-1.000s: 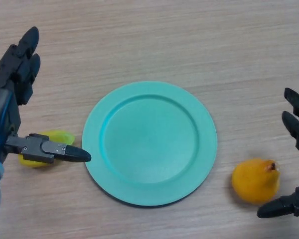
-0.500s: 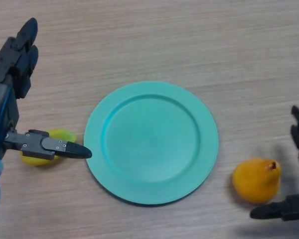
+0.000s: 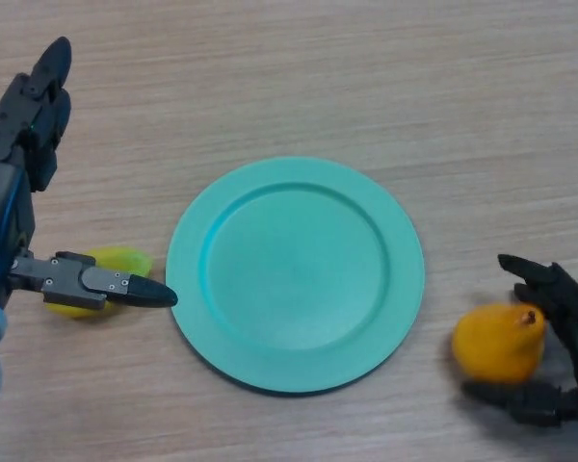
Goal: Pick up the yellow pear and place it on the plate
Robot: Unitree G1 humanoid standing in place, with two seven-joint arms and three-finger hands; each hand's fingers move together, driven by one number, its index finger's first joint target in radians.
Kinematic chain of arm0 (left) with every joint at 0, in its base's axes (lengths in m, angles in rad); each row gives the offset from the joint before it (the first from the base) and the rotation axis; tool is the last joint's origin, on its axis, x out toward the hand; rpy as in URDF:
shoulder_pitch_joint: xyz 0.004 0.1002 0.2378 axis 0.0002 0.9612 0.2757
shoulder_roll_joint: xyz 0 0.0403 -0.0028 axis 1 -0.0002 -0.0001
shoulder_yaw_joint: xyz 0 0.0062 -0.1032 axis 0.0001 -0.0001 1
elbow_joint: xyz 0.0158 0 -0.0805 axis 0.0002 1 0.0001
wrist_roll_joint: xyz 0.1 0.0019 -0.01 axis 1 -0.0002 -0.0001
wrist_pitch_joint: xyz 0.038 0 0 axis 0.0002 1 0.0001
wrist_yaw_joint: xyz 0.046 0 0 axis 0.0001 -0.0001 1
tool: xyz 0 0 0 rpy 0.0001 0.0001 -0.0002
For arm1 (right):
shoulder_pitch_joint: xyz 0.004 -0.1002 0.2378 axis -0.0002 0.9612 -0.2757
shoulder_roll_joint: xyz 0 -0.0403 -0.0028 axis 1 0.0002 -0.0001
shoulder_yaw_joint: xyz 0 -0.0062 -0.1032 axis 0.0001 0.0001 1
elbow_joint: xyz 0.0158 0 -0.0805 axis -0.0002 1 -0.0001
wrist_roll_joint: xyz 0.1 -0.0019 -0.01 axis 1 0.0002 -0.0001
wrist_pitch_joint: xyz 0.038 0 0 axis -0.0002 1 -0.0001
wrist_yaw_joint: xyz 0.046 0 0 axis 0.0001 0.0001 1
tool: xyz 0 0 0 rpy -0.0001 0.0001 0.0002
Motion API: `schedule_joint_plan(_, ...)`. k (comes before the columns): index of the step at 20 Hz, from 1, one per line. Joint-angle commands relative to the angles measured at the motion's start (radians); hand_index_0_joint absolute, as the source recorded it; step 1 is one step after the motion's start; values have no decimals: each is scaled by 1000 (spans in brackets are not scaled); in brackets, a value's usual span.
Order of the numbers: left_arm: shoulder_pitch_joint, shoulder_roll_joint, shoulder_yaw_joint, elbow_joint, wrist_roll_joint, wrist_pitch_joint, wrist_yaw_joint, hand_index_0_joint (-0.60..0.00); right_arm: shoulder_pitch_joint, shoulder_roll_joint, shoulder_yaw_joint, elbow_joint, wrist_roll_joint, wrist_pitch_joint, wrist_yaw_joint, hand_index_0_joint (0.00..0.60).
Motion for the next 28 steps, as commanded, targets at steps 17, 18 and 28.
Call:
schedule_joint_plan(17, -9, 35, 59, -25, -15, -75, 40, 0, -308, 29, 160, -141, 82, 121, 147, 600)
schedule_joint_plan(18, -9, 35, 59, -24, -15, -76, 41, 0, -319, 29, 195, -132, 98, 119, 129, 600)
schedule_joint_plan(28, -29, 50, 64, -18, -21, -68, 18, 0, -438, 30, 375, 107, -88, 68, -103, 550)
